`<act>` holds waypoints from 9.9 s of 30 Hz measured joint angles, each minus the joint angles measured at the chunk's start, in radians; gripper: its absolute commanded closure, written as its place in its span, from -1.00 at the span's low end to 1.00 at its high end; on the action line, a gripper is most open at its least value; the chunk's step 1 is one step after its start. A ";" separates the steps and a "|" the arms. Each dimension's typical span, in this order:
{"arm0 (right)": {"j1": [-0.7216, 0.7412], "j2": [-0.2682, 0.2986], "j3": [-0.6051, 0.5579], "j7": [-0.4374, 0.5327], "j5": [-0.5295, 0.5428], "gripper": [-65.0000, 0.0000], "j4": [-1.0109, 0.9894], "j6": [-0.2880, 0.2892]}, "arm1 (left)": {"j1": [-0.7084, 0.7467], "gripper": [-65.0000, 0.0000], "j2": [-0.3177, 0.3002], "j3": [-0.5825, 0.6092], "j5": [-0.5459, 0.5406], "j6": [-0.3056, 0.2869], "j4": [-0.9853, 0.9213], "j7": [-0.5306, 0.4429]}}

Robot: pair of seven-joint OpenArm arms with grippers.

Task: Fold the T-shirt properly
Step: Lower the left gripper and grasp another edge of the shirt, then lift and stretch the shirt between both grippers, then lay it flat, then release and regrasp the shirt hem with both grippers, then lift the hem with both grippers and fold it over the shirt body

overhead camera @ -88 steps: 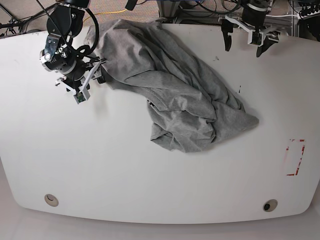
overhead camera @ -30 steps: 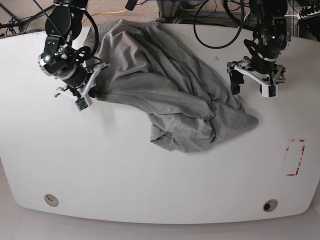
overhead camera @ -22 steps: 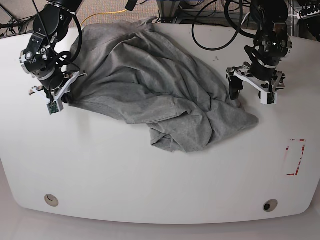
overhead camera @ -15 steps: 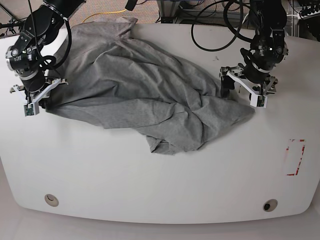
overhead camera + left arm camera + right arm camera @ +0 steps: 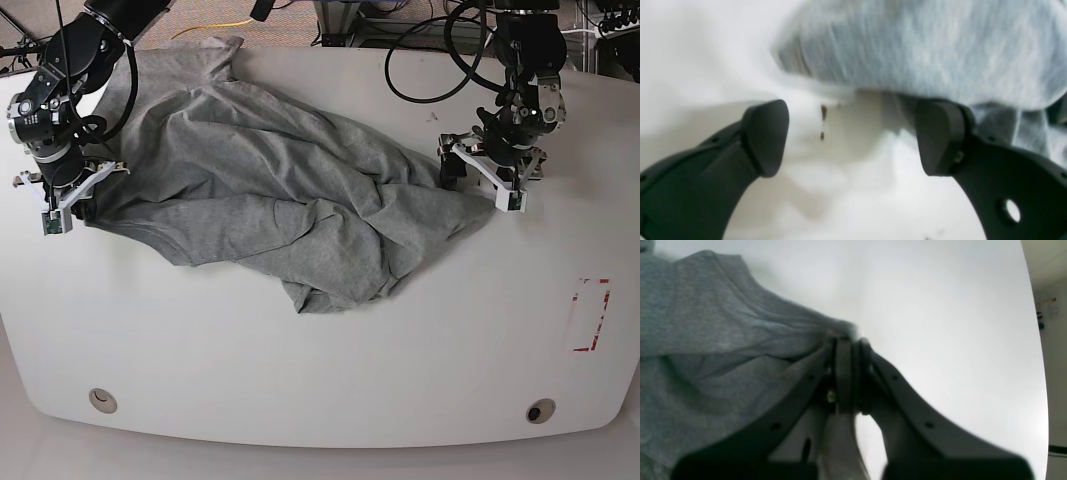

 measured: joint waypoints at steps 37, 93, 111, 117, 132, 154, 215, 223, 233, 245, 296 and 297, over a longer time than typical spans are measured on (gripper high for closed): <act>0.010 -0.003 -0.005 -0.035 0.007 1.00 -0.001 0.000 | -0.263 1.00 -0.037 0.128 0.001 -0.105 -0.254 -0.011; 0.079 0.091 -0.133 -0.064 -0.124 1.00 -0.146 0.001 | 0.012 1.00 -0.234 -0.124 0.000 -0.304 0.121 0.304; 0.007 0.043 0.008 -0.065 -0.114 1.00 -0.264 0.004 | 0.210 1.00 -0.234 -0.267 -0.013 -0.408 0.118 0.285; -0.015 0.006 0.009 -0.065 -0.116 0.90 -0.254 0.003 | 0.269 0.91 -0.235 -0.267 -0.007 -0.408 0.118 0.290; -0.026 -0.036 0.006 -0.063 -0.115 -0.88 -0.066 0.000 | 0.265 -0.28 -0.229 -0.341 -0.008 -0.407 0.138 0.341; 0.420 0.045 -0.233 0.031 -0.136 -0.88 -0.629 -0.003 | 0.022 -0.28 -0.155 -0.575 0.010 -0.404 0.177 0.386; 0.683 0.090 -0.571 0.565 -0.106 0.84 -1.412 -0.007 | -0.360 -0.85 -0.159 -0.441 0.103 -0.249 -0.425 0.272; 0.618 0.088 -0.571 0.454 -0.122 0.86 -1.246 -0.006 | -0.386 -0.59 -0.170 -0.391 0.082 -0.257 -0.504 0.216; 0.564 0.085 -0.575 0.343 -0.130 1.00 -1.033 -0.007 | -0.375 1.00 -0.150 -0.393 0.084 -0.248 -0.517 0.101; 0.582 0.130 -0.573 0.147 -0.121 1.00 -0.753 0.004 | -0.447 1.00 -0.138 -0.360 0.096 -0.255 -0.247 0.259; 0.761 0.273 -0.459 -0.299 -0.098 1.00 -0.317 0.002 | -0.772 1.00 -0.169 -0.256 -0.139 -0.256 0.226 0.589; 0.724 0.264 -0.449 -0.301 -0.103 1.00 -0.302 0.001 | -0.729 1.00 -0.169 -0.268 -0.145 -0.255 0.227 0.587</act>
